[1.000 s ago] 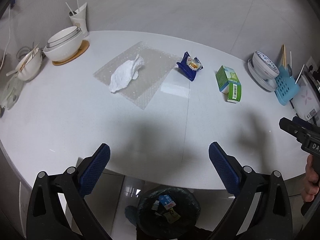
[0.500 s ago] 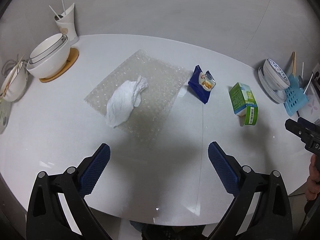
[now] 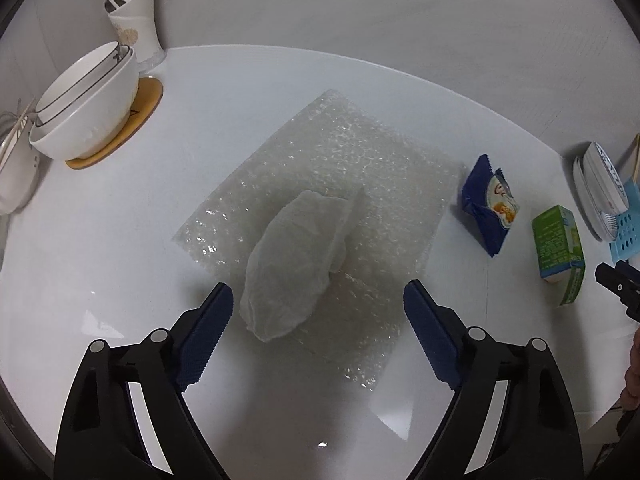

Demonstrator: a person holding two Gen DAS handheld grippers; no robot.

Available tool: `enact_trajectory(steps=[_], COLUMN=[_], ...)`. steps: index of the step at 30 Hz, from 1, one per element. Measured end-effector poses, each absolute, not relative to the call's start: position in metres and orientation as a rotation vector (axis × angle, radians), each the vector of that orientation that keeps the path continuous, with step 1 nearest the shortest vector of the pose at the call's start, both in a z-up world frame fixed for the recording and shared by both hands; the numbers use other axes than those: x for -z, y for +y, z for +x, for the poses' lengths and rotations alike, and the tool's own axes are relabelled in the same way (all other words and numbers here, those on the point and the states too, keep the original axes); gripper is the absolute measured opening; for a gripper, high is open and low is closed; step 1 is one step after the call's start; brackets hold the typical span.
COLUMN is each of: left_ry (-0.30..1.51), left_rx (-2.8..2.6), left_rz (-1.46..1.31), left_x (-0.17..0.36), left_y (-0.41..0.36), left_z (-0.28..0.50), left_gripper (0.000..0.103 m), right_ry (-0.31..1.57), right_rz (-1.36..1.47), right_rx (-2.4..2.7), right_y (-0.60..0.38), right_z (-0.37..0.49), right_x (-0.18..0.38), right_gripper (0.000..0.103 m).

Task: Collect trash
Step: 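Grasp the white tissue with the left gripper while the right gripper grasps the green box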

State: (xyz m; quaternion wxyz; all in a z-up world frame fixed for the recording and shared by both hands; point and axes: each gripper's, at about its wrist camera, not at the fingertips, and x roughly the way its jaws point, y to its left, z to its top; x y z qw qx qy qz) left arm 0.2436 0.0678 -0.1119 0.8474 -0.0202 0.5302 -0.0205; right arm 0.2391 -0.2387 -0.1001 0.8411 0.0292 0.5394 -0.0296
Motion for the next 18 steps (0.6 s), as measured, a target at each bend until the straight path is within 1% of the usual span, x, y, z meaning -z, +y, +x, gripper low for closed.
enact_trajectory(steps=[2, 5, 11, 13, 14, 16, 17, 18], left_ry=[1.123, 1.135, 1.169, 1.180, 1.182, 1.186, 1.190, 1.191], left_rx=[0.040, 0.034, 0.023, 0.028, 0.024, 0.014, 0.015, 0.012], left_rz=[-0.031, -0.019, 0.008, 0.004, 0.005, 0.009, 0.003, 0.003], left_x=[0.117, 0.126, 0.140, 0.144, 0.145, 0.146, 0.147, 0.147], left_y=[0.069, 0.068, 0.063, 0.061, 0.060, 0.059, 0.059, 0.059], left_z=[0.252, 0.265, 0.281, 0.282, 0.283, 0.283, 0.283, 0.282], left_gripper=[0.078, 0.074, 0.059, 0.048, 0.045, 0.033, 0.029, 0.018], right_ry=[1.150, 1.173, 1.224, 1.242, 1.248, 1.258, 1.263, 1.270], right_rz=[0.068, 0.075, 0.093, 0.096, 0.099, 0.110, 0.119, 0.129], right_rx=[0.067, 0.065, 0.067, 0.072, 0.073, 0.082, 0.084, 0.084], right_y=[-0.239, -0.238, -0.238, -0.237, -0.236, -0.235, -0.235, -0.235], right_z=[0.248, 0.262, 0.279, 0.282, 0.283, 0.285, 0.285, 0.284], right_x=[0.104, 0.112, 0.126, 0.131, 0.132, 0.136, 0.137, 0.139], right_gripper=[0.093, 0.089, 0.080, 0.076, 0.076, 0.070, 0.067, 0.059])
